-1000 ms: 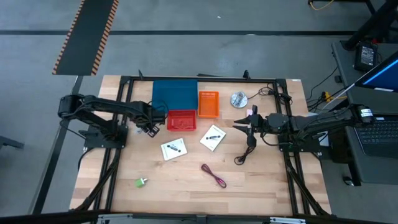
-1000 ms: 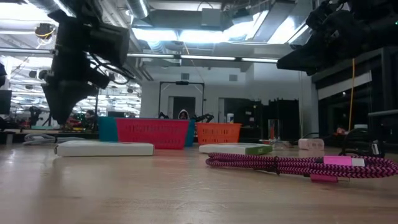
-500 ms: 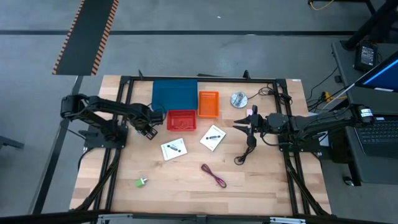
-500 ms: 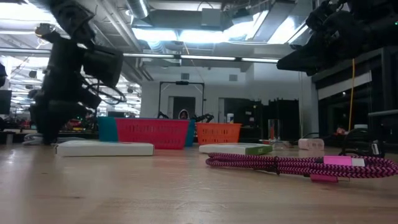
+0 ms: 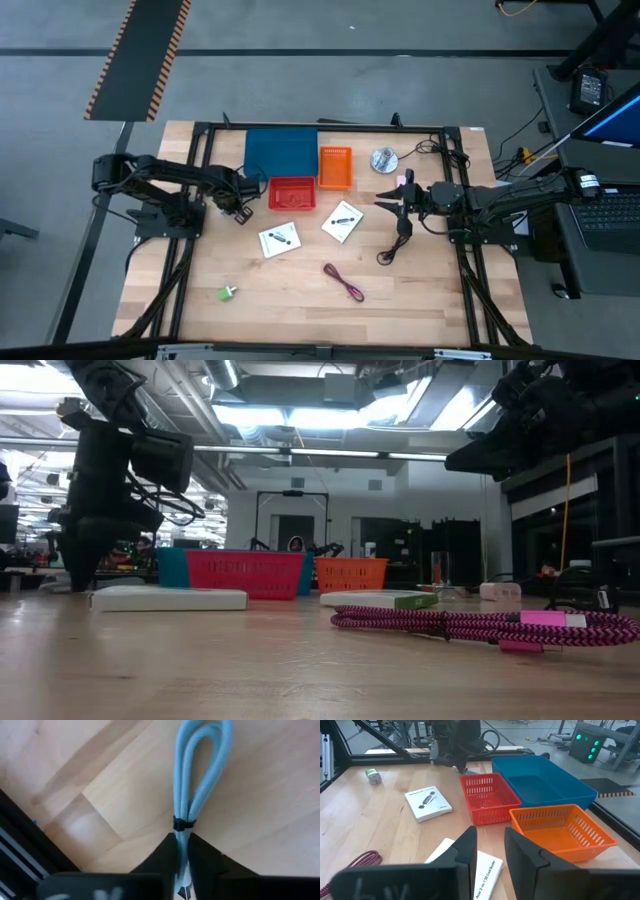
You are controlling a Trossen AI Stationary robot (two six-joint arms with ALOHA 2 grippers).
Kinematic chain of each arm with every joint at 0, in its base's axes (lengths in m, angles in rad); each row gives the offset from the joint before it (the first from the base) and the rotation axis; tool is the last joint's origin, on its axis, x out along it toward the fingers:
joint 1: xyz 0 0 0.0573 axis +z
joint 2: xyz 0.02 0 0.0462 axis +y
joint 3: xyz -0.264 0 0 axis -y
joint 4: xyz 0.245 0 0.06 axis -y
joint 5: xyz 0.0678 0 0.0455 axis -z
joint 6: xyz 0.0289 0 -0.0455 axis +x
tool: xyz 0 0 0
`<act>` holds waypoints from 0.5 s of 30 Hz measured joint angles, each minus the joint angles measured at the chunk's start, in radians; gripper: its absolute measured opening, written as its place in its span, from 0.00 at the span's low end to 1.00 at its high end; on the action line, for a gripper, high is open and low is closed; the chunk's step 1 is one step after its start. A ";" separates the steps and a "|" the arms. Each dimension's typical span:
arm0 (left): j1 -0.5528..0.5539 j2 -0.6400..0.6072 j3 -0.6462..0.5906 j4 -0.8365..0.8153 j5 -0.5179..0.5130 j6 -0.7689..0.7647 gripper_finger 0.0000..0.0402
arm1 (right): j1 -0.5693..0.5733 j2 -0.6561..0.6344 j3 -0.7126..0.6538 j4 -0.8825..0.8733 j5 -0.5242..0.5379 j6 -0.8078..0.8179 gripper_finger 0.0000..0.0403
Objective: Pick and place items into bin
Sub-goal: Put the blue charger cable into the red bin
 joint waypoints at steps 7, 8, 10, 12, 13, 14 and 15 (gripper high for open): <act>0.000 -0.052 0.000 -0.012 0.064 0.054 0.04 | 0.000 0.000 0.000 0.000 0.000 0.000 0.20; 0.000 -0.070 0.000 -0.013 0.069 0.061 0.04 | 0.000 0.000 0.000 0.000 0.000 0.000 0.20; 0.000 -0.114 0.001 -0.014 0.071 0.080 0.03 | 0.000 0.000 0.000 0.000 0.000 0.000 0.20; 0.000 -0.168 0.001 -0.015 0.077 0.104 0.03 | 0.000 0.000 0.000 0.000 0.000 0.000 0.20; 0.000 -0.201 0.001 -0.016 0.088 0.118 0.03 | 0.000 0.000 0.000 0.000 0.000 0.000 0.20; 0.000 -0.237 0.002 -0.016 0.098 0.132 0.03 | 0.000 0.000 0.000 0.000 0.000 -0.001 0.20; -0.001 -0.273 0.003 -0.018 0.104 0.140 0.03 | 0.000 0.000 0.000 0.000 0.000 -0.003 0.20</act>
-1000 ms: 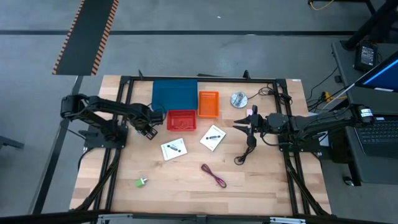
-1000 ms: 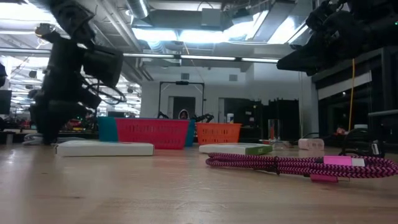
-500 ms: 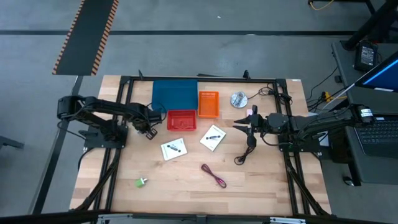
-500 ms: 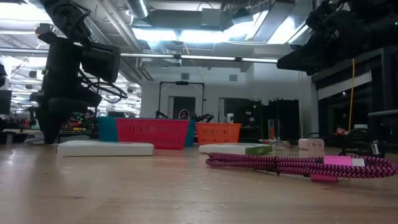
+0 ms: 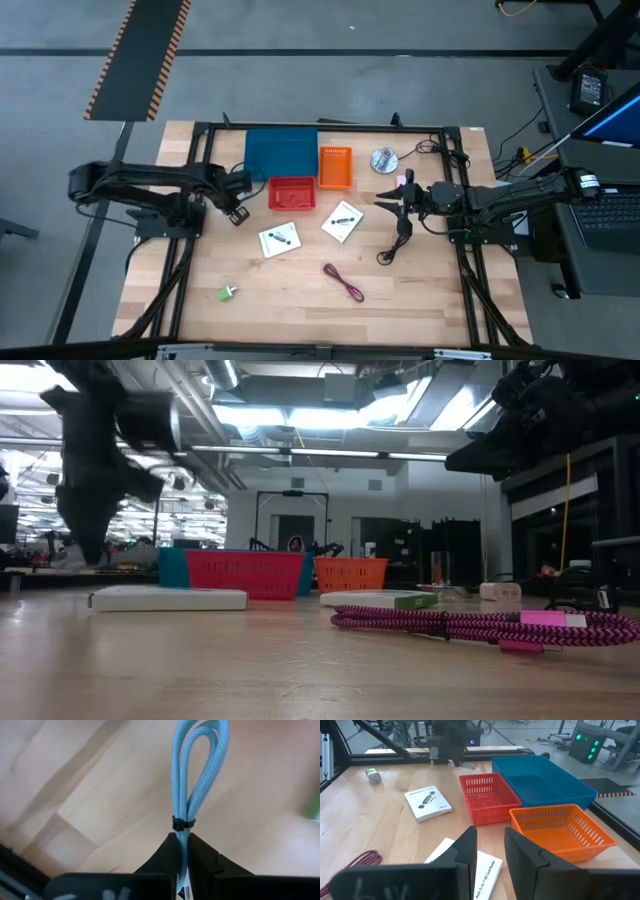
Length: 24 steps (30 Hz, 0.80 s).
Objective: Pick and place items into bin
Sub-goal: Put the blue charger cable into the red bin
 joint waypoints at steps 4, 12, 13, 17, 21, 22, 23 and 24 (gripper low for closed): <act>0.000 -0.154 0.039 -0.035 0.003 0.014 0.03 | 0.000 0.000 0.000 0.017 0.000 -0.023 0.20; 0.000 -0.377 0.066 0.119 -0.036 0.216 0.03 | 0.000 0.000 0.000 0.090 0.001 -0.028 0.20; 0.000 -0.389 0.066 0.152 -0.035 0.250 0.03 | 0.000 0.000 0.000 0.099 0.001 -0.031 0.20; 0.000 -0.419 0.037 0.334 -0.008 0.375 0.03 | 0.000 0.000 0.000 0.125 0.001 -0.050 0.20; 0.000 -0.417 -0.049 0.555 0.087 0.453 0.03 | 0.000 0.000 0.000 0.134 0.001 -0.050 0.20; 0.000 -0.414 -0.078 0.619 0.115 0.467 0.03 | 0.000 0.000 0.000 0.134 0.001 -0.050 0.20; 0.000 -0.411 -0.109 0.691 0.143 0.481 0.03 | 0.000 0.000 0.000 0.135 0.000 -0.050 0.20; 0.000 -0.411 -0.138 0.756 0.169 0.492 0.03 | 0.000 0.000 0.000 0.135 0.000 -0.050 0.20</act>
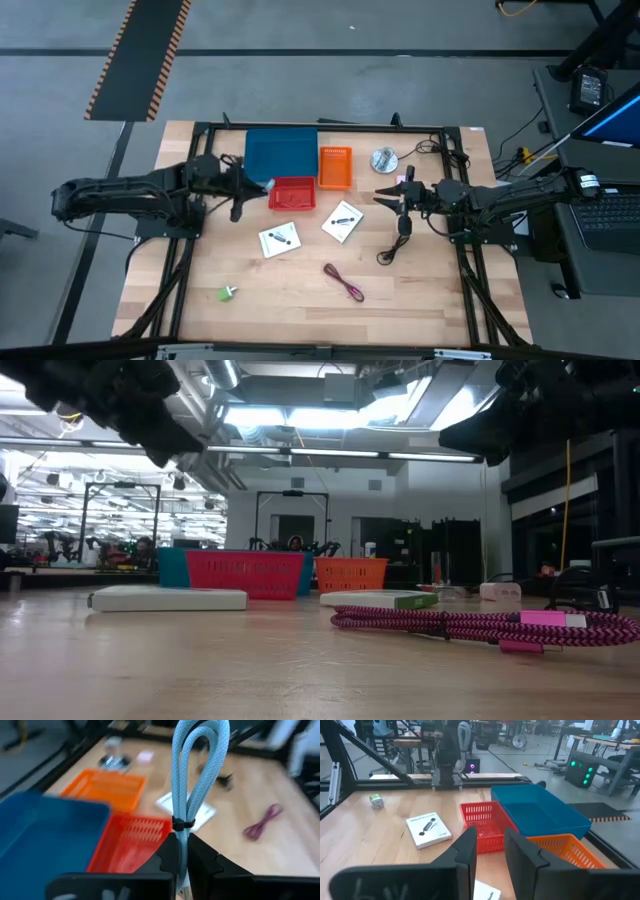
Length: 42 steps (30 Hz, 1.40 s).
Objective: Pick and place items into bin
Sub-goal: Put the blue charger cable into the red bin
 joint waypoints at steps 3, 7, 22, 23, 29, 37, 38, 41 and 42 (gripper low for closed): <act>0.000 0.000 -0.069 0.167 0.023 0.009 0.03 | 0.000 0.000 0.000 -0.001 -0.006 0.000 0.20; 0.000 0.015 -0.126 0.313 0.034 -0.007 0.03 | 0.000 0.000 0.000 0.002 -0.050 0.000 0.20; -0.006 0.333 -0.093 0.622 0.049 -0.008 0.03 | -0.013 0.131 0.051 0.108 -0.051 -0.026 0.20; -0.006 0.358 -0.078 0.622 0.049 -0.006 0.03 | -0.017 0.146 0.061 0.105 -0.051 -0.027 0.20; 0.007 0.470 0.043 0.463 0.049 0.043 0.03 | -0.035 0.215 0.108 0.104 -0.050 -0.064 0.20; 0.062 0.574 0.261 -0.008 -0.097 -0.009 0.03 | -0.057 0.241 0.111 0.102 -0.050 -0.070 0.20; 0.067 0.594 0.284 -0.038 -0.097 -0.010 0.03 | -0.059 0.241 0.111 0.100 -0.050 -0.069 0.20; 0.073 0.670 0.331 -0.105 -0.095 -0.009 0.03 | -0.063 0.241 0.111 0.098 -0.050 -0.069 0.20; 0.073 0.699 0.347 -0.124 -0.093 -0.009 0.03 | -0.063 0.241 0.111 0.098 -0.050 -0.071 0.20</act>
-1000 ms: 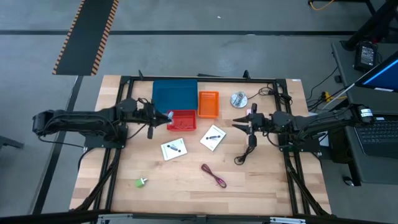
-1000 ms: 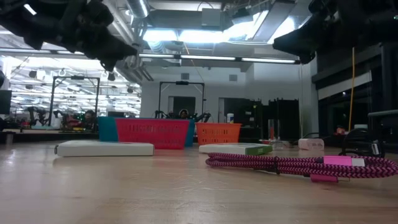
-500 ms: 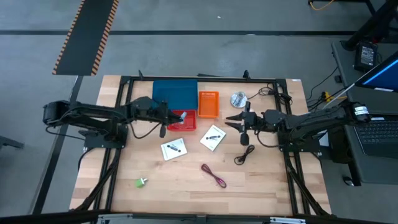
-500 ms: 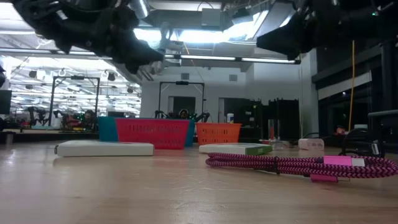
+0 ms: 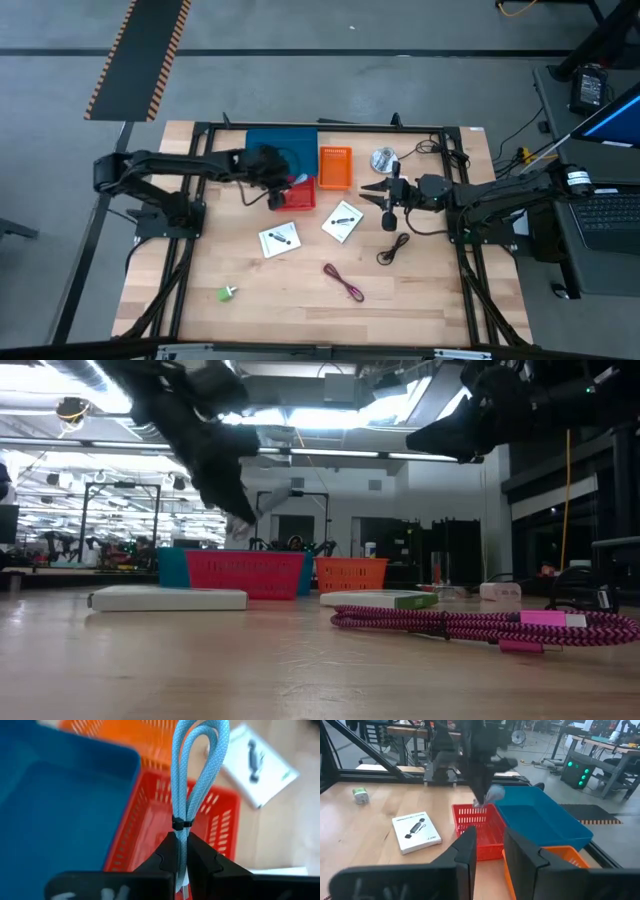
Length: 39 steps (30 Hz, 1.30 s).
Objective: Pick and place items into bin
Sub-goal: Put the blue charger cable into the red bin, then put the white charger adapter into the orange bin
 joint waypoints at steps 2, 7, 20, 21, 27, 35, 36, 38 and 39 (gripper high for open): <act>0.000 0.052 0.034 -0.044 0.000 0.000 0.03 | 0.000 0.000 0.000 -0.001 0.000 -0.003 0.20; 0.000 0.154 0.104 -0.147 0.000 0.001 0.05 | 0.000 0.000 0.000 -0.002 0.000 -0.004 0.20; 0.000 0.195 0.136 -0.177 0.014 -0.013 0.19 | 0.000 0.000 0.000 -0.010 0.000 -0.006 0.20; 0.000 0.189 0.136 -0.184 0.018 -0.013 0.20 | 0.000 0.000 0.000 -0.010 0.000 -0.006 0.20; 0.002 0.107 0.136 -0.189 0.089 0.042 0.22 | -0.020 -0.008 0.012 -0.027 0.022 0.055 0.20; 0.002 -0.085 0.135 -0.189 0.066 0.169 0.22 | -0.065 -0.012 0.196 -0.418 0.095 0.106 0.20; 0.002 -0.108 0.130 -0.187 0.060 0.180 0.22 | -0.072 -0.012 0.227 -0.487 0.095 0.129 0.21; 0.004 -0.147 0.119 -0.191 0.037 0.207 0.22 | -0.082 -0.012 0.278 -0.605 0.097 0.172 0.24; 0.006 -0.164 0.112 -0.189 0.021 0.215 0.22 | -0.088 -0.012 0.300 -0.657 0.098 0.191 0.26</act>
